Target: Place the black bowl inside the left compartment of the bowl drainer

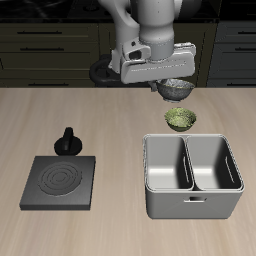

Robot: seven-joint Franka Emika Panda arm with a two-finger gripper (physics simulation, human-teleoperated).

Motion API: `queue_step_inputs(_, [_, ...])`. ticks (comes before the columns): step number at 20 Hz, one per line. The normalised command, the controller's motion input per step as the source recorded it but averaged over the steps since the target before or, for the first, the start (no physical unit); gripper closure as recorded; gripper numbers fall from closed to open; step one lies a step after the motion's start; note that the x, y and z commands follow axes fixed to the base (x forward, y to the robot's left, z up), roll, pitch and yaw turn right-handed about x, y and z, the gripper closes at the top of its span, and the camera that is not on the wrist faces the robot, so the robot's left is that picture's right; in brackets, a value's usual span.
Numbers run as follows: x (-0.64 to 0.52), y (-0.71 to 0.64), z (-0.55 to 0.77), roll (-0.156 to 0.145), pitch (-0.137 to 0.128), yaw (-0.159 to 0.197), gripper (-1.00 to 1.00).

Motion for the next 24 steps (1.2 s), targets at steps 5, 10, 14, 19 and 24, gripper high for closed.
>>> queue_step_inputs(5, [0.34,0.31,0.07,-0.054,0.004,-0.006,1.00])
queue_step_inputs(10, [0.24,0.38,0.14,-0.024,-0.003,-0.006,1.00])
queue_step_inputs(14, [0.31,0.38,0.12,-0.031,0.014,0.002,1.00])
queue_step_inputs(19, [0.27,0.17,0.11,-0.040,0.001,-0.003,1.00])
queue_step_inputs(24, [0.25,0.07,0.03,-0.021,0.000,0.009,1.00])
